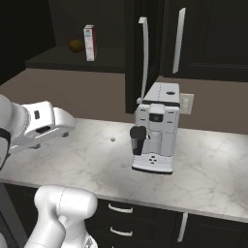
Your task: Pick the cereal and canned food from the counter and place them in the cabinets closest to them.
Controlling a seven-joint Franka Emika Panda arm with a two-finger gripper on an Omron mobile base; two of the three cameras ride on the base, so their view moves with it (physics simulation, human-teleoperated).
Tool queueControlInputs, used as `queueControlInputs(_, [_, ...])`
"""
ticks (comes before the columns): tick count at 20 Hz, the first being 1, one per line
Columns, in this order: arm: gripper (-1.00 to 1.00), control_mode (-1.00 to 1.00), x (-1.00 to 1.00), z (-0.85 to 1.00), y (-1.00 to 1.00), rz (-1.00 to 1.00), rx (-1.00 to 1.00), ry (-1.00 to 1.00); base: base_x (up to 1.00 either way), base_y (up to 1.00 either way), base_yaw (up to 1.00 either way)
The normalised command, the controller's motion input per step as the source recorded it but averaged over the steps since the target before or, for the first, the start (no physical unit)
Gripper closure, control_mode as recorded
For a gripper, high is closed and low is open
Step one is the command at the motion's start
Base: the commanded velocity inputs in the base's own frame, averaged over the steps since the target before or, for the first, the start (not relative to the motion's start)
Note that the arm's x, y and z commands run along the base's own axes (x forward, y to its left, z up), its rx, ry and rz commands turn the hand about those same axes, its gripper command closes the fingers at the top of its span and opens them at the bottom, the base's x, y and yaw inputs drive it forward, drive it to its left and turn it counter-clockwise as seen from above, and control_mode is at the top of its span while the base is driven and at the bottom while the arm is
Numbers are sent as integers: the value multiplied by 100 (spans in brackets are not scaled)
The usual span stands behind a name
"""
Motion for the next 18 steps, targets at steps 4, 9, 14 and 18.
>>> queueControlInputs(4, [-100,-100,0,0,0,0,0,0,0,0,0])
queueControlInputs(9, [-100,-100,0,0,0,0,0,0,0,0,0])
queueControlInputs(14, [-100,100,0,0,0,0,0,0,-55,-12,0])
queueControlInputs(18, [-100,100,0,0,0,0,0,0,-62,-14,0])
